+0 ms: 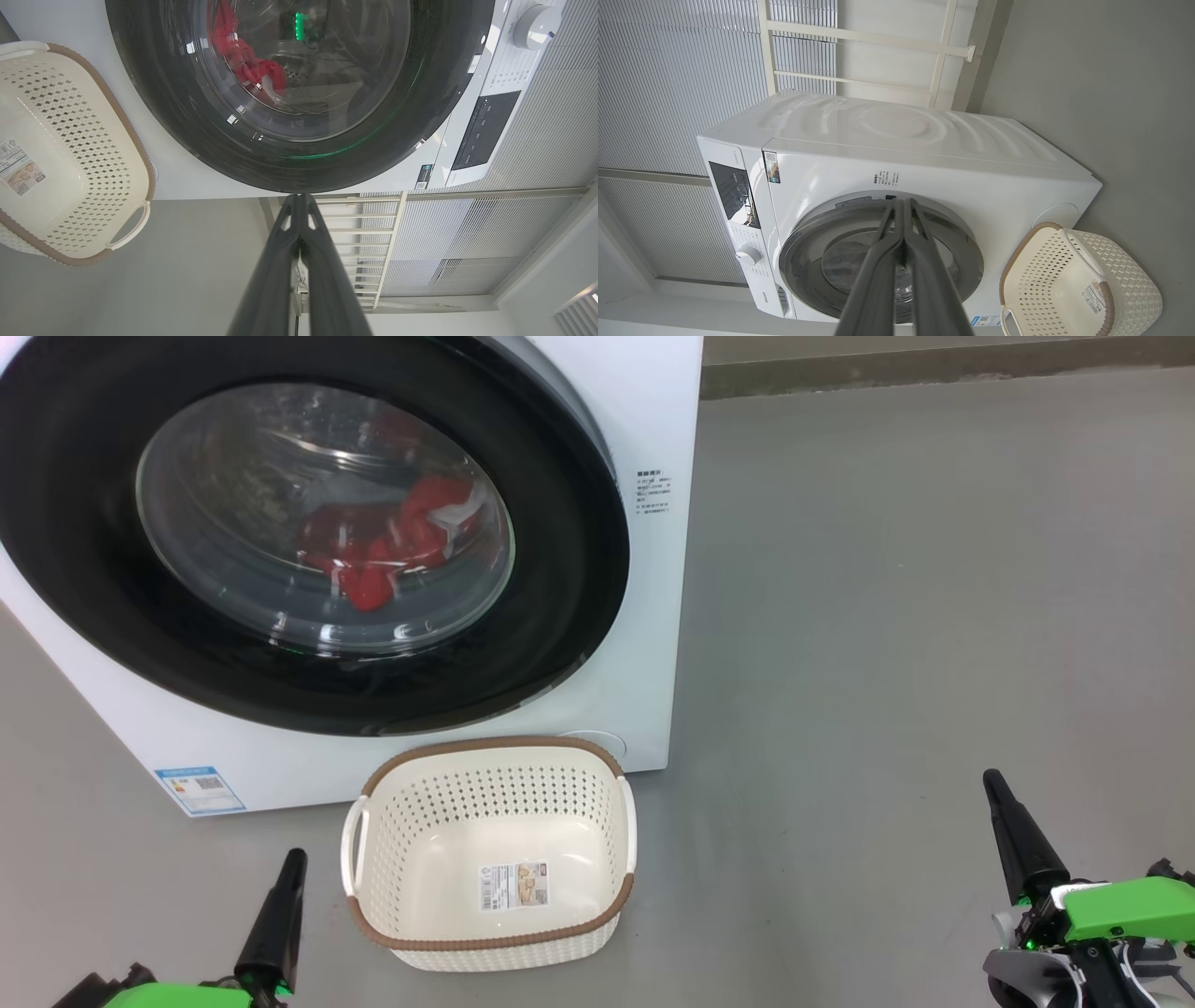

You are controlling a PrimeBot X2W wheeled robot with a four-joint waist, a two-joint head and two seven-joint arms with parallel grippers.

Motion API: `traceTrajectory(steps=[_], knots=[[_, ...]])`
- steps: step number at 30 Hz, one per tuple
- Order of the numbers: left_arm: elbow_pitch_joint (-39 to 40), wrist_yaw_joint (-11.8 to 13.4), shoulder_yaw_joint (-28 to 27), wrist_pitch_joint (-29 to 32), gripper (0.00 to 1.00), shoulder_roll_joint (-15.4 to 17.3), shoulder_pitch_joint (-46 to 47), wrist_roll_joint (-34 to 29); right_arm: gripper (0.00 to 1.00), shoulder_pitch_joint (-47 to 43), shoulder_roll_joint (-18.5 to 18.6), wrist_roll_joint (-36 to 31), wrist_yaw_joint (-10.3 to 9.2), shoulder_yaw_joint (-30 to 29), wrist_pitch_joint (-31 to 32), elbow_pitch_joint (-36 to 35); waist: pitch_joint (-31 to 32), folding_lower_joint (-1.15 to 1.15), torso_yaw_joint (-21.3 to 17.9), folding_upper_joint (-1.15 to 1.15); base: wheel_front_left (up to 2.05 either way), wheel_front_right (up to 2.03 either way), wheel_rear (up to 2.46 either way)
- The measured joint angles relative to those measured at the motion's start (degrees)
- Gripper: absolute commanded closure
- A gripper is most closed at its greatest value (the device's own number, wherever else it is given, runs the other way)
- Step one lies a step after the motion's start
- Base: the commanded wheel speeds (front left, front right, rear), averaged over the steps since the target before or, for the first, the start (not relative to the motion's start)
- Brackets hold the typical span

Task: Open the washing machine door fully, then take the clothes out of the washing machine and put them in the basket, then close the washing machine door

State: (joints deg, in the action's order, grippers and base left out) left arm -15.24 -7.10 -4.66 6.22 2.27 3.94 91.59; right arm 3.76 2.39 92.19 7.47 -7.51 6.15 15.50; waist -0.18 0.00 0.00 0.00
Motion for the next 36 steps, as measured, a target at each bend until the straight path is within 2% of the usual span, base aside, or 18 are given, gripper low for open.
traceTrajectory(steps=[2, 3, 8, 20, 36], knots=[[0.0, 0.0, 0.0, 0.0, 1.0, 0.0, 0.0, 0.0, 1.0, 0.0, 0.0, 0.0, 0.0, 0.0, 0.0, 0.0, 0.0, 0.0, 0.0, 0.0, 0.0, 0.0, 0.0], [-0.2, 0.0, 0.0, 0.0, 0.0, 0.0, -0.1, 0.0, 0.0, 0.0, 0.0, 0.0, 0.0, 0.0, 0.0, 0.2, 0.0, 0.0, 0.0, 0.0, 0.0, 0.0, 0.0], [-2.8, 0.1, 0.6, -0.2, 0.0, -0.9, -2.3, -0.1, 0.0, -2.6, -1.2, 0.0, -0.01, 0.7, -0.2, 3.1, -0.1, 0.0, 0.0, 0.0, 0.0, 0.0, 0.0], [-2.3, 0.1, 1.8, -2.3, 0.0, -0.8, -2.3, -2.4, 0.0, -2.4, -1.0, -0.8, 0.0, 3.0, -2.2, 2.8, -0.2, -0.01, -0.1, 0.0, 0.0, 0.0, 0.0], [-0.5, 0.1, 2.9, -4.9, 0.0, -0.8, -2.3, -11.8, 0.0, -1.1, -0.7, -9.6, 0.0, 5.1, -4.9, 3.0, -0.2, -0.01, -0.1, 0.0, 0.0, 0.0, 0.0]])
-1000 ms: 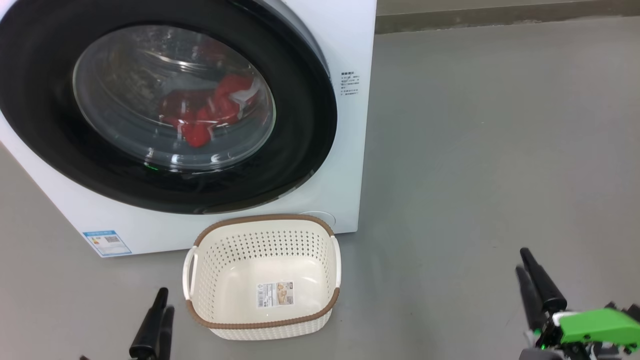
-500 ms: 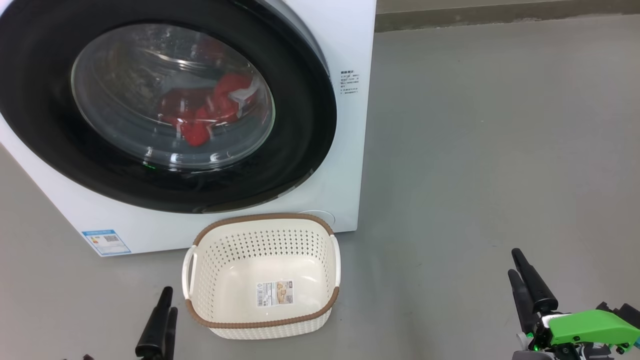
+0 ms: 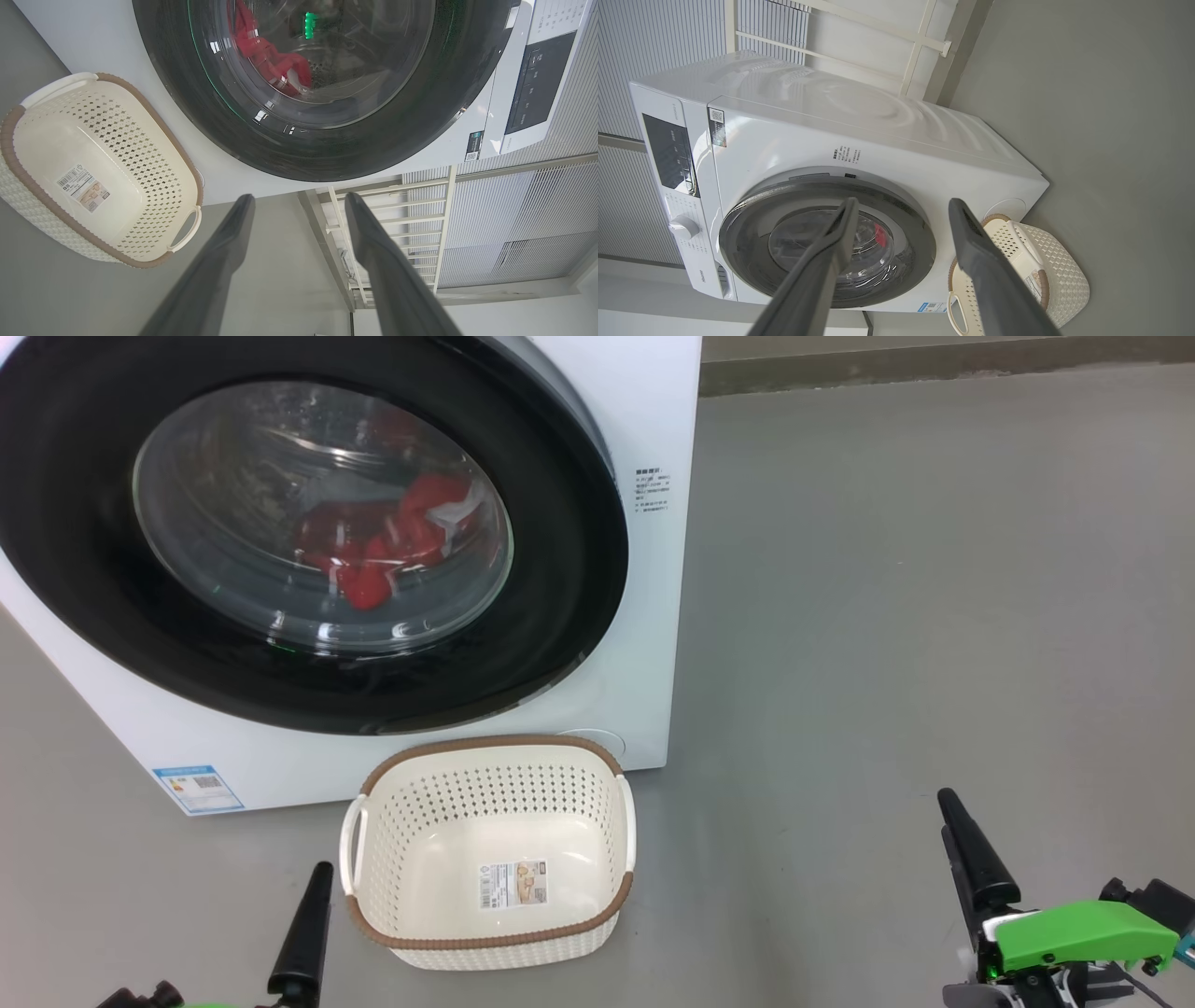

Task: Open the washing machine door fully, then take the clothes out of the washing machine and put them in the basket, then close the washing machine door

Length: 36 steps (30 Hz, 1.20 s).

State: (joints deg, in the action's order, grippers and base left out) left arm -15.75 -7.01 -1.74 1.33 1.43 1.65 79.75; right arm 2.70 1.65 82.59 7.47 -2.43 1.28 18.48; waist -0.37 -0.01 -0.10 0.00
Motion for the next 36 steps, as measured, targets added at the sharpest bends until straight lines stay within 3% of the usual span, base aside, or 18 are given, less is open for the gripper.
traceTrajectory(steps=[36], knots=[[3.9, 0.0, 1.8, -5.6, 0.0, 0.4, 0.0, -26.6, 0.0, 1.4, 1.5, -30.9, 0.0, 7.3, -5.6, -0.1, 0.2, 0.0, 0.0, 0.0, 0.0, 0.0, 0.0]])
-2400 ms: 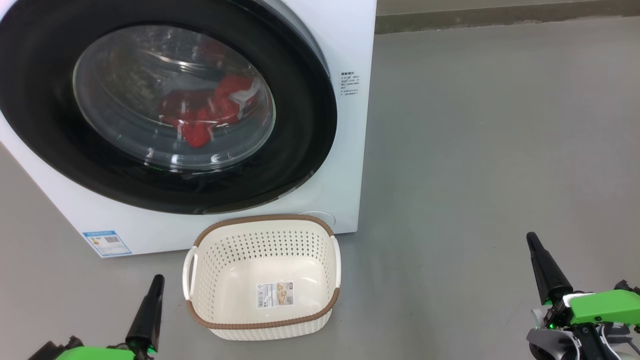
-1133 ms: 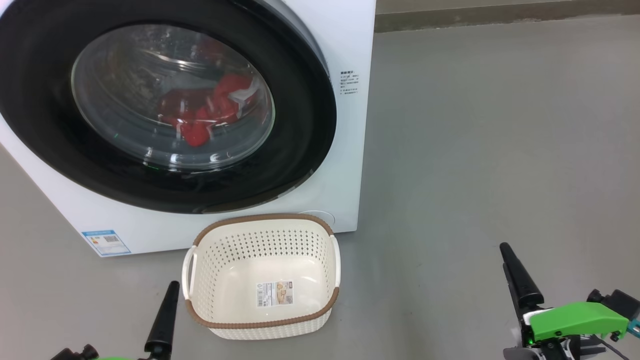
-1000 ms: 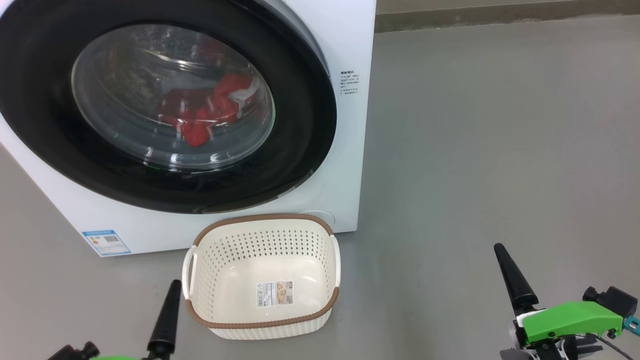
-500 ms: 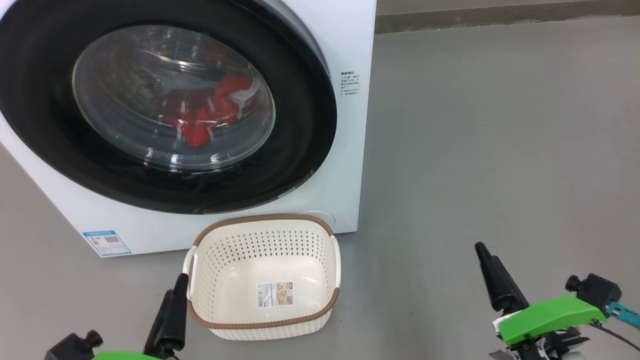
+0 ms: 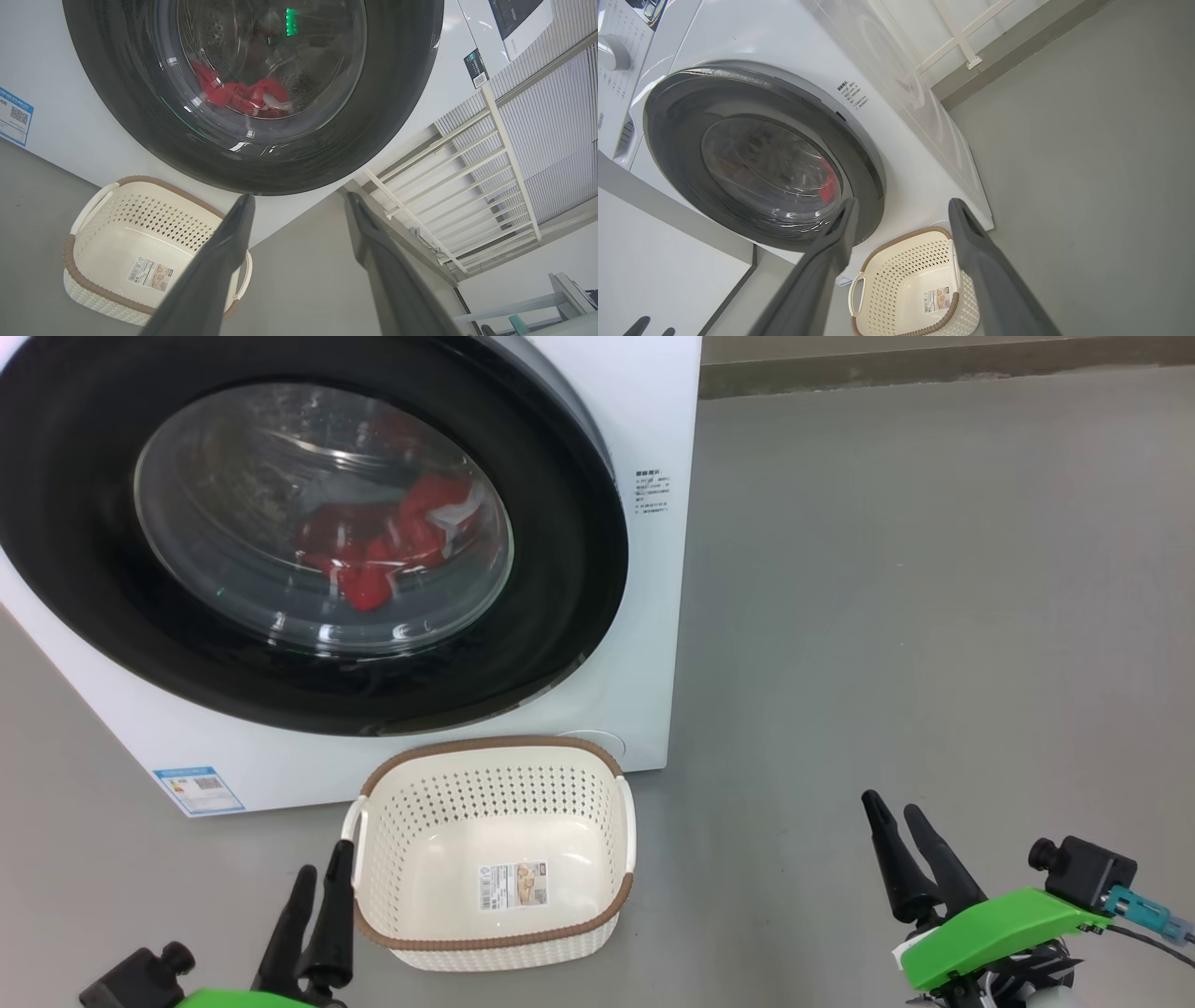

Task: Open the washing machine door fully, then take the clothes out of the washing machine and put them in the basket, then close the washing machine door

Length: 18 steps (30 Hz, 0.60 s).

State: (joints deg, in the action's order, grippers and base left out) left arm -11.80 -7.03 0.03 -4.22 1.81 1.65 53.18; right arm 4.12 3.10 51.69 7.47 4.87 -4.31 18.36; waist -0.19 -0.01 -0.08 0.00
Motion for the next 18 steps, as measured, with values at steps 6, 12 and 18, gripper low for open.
traceTrajectory(steps=[6, 12, 18], knots=[[0.3, 0.0, 0.0, -1.0, 0.0, 0.0, 0.0, -3.8, 0.0, 0.9, 0.0, -4.0, 0.0, 1.0, -0.9, -0.4, -0.1, 0.0, 0.0, 0.0, 0.0, 0.0, 0.0], [0.4, 0.0, 0.0, -2.1, 0.0, 0.0, 0.0, -7.4, 0.0, 1.2, 0.1, -8.2, 0.0, 1.5, -1.9, -1.0, -0.3, 0.0, 0.0, 0.0, 0.0, 0.0, 0.0], [0.3, -0.1, 0.0, -3.0, 0.0, 0.0, 0.0, -10.9, 0.0, 1.8, 0.1, -12.5, 0.0, 2.1, -2.9, -1.2, -0.4, 0.0, 0.0, 0.0, 0.0, 0.0, 0.0]])
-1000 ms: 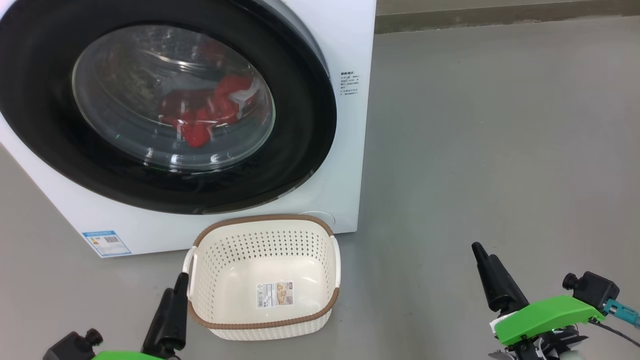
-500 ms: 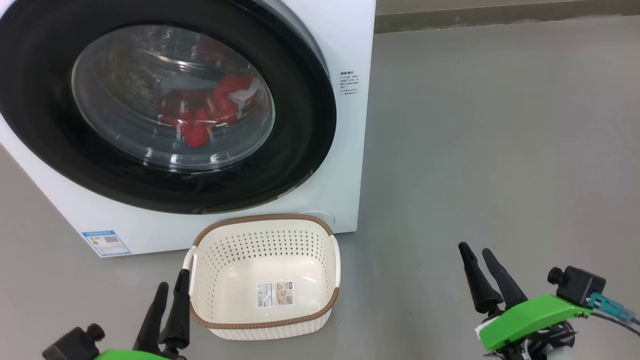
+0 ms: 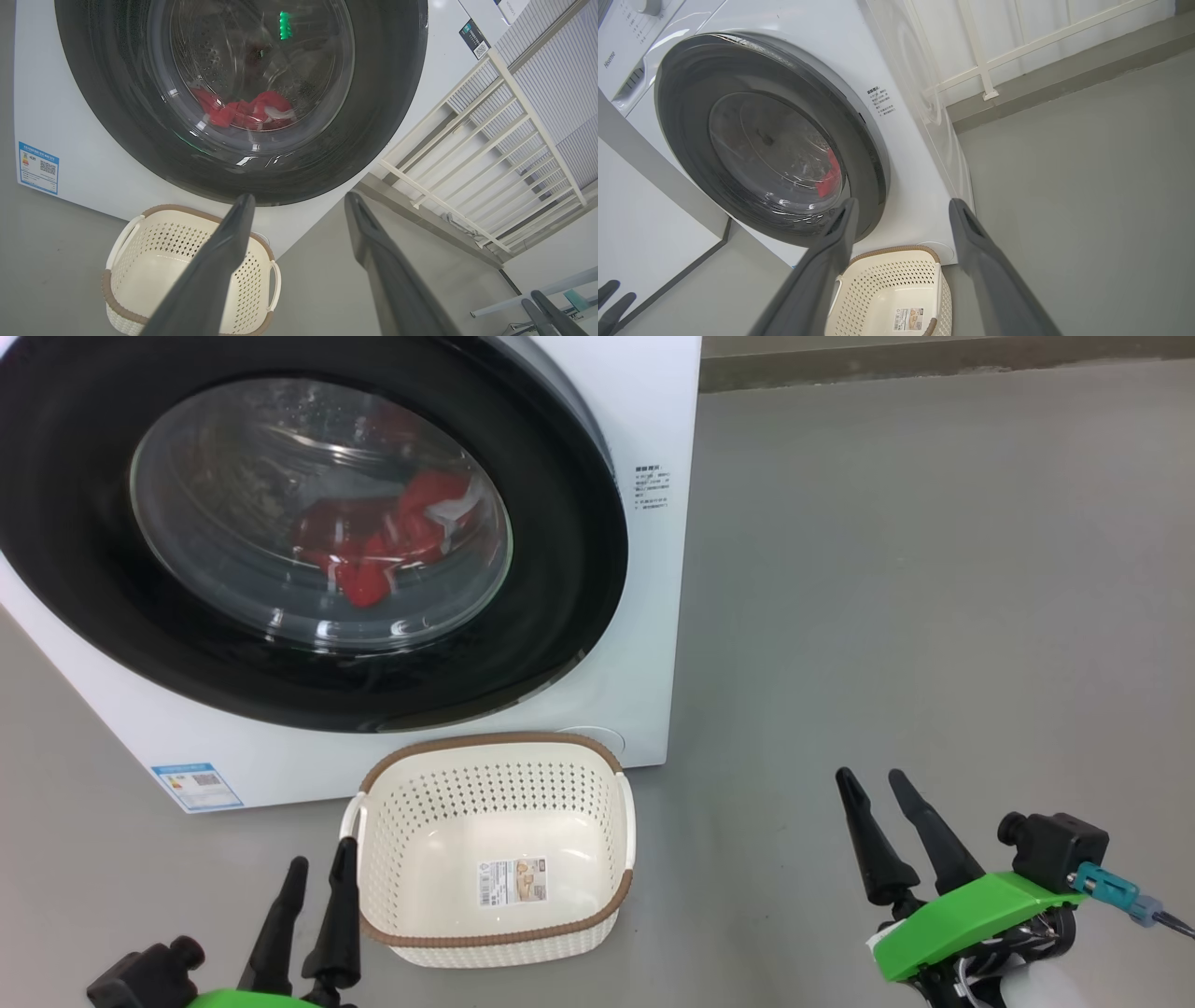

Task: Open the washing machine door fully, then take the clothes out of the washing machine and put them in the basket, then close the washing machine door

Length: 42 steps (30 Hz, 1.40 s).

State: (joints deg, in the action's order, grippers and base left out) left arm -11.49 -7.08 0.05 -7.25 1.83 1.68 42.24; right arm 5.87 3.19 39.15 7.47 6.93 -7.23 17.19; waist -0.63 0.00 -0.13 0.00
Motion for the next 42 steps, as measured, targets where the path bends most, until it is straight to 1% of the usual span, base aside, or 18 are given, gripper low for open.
traceTrajectory(steps=[15, 22, 34, 37, 42], knots=[[0.0, 0.0, 0.4, -2.5, 0.0, 0.0, 0.1, -8.9, 0.0, 0.8, 0.1, -10.2, 0.0, 2.0, -2.5, -0.6, 0.2, 0.0, 0.4, 0.0, 0.0, 0.0, 0.0], [0.0, 0.0, 0.4, -3.7, 0.0, 0.1, 0.1, -12.3, 0.0, 1.5, 0.1, -13.4, 0.0, 1.7, -3.6, -0.8, 0.3, 0.0, 0.4, 0.0, 0.0, 0.0, 0.0], [0.1, -0.1, 0.3, -5.7, 0.0, 0.2, 0.1, -19.6, 0.0, 1.5, 0.0, -22.8, 0.0, 1.5, -5.9, -1.1, 0.0, 0.0, 0.2, 0.0, 0.0, 0.0, 0.0], [0.3, -0.1, 0.3, -6.1, 0.0, 0.2, 0.2, -20.9, 0.0, 1.5, 0.0, -23.7, 0.0, 1.1, -6.1, -1.4, -0.2, 0.0, 0.2, 0.0, 0.0, 0.0, 0.0], [0.7, -0.1, -0.1, -7.1, 0.0, 0.2, 0.9, -24.1, 0.0, 1.8, 0.0, -27.1, 0.0, 1.0, -7.0, -1.9, -0.9, 0.0, 0.2, 0.0, 0.0, 0.0, 0.0]])
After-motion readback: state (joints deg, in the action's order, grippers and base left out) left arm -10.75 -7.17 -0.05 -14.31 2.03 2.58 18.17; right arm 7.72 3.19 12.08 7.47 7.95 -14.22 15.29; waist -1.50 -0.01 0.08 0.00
